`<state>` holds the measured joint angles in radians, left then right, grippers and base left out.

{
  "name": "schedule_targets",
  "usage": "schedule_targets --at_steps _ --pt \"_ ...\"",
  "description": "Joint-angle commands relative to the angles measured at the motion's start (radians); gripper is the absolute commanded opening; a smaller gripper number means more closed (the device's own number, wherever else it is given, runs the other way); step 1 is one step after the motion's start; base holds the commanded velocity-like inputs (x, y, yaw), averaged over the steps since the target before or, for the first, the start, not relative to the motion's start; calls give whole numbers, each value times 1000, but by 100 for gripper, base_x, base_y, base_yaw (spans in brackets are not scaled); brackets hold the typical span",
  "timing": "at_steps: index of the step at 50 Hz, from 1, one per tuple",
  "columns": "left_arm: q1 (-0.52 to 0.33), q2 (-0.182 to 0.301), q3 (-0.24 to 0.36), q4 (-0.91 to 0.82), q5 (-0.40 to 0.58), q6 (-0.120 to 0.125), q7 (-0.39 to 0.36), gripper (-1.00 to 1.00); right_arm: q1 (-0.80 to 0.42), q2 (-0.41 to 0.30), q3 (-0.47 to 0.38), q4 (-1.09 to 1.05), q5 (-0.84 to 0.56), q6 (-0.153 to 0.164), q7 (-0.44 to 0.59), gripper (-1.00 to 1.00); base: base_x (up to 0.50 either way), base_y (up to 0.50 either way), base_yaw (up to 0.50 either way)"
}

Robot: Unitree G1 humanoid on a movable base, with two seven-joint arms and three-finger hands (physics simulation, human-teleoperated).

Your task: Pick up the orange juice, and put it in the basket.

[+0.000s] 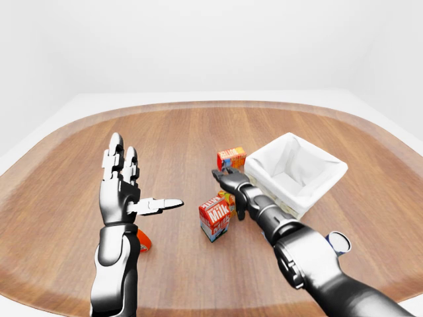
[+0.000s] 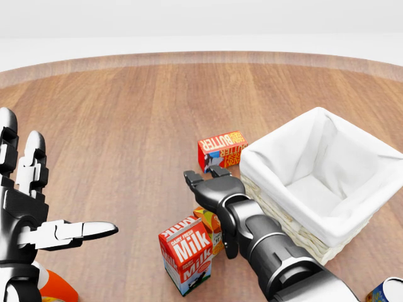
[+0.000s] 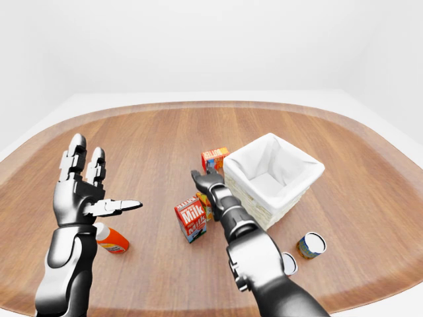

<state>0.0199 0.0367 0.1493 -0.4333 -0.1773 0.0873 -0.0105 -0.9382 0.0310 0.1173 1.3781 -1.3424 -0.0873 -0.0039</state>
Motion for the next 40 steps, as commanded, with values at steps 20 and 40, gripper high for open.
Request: schedule_targets --at_steps 20,40 --pt "0 0 -1 -2 0 0 1 100 38 7 -3 4 5 0 -2 -100 0 0 0" --pt "1 0 0 2 0 0 0 100 32 2 -2 1 14 0 21 -100 0 0 0"
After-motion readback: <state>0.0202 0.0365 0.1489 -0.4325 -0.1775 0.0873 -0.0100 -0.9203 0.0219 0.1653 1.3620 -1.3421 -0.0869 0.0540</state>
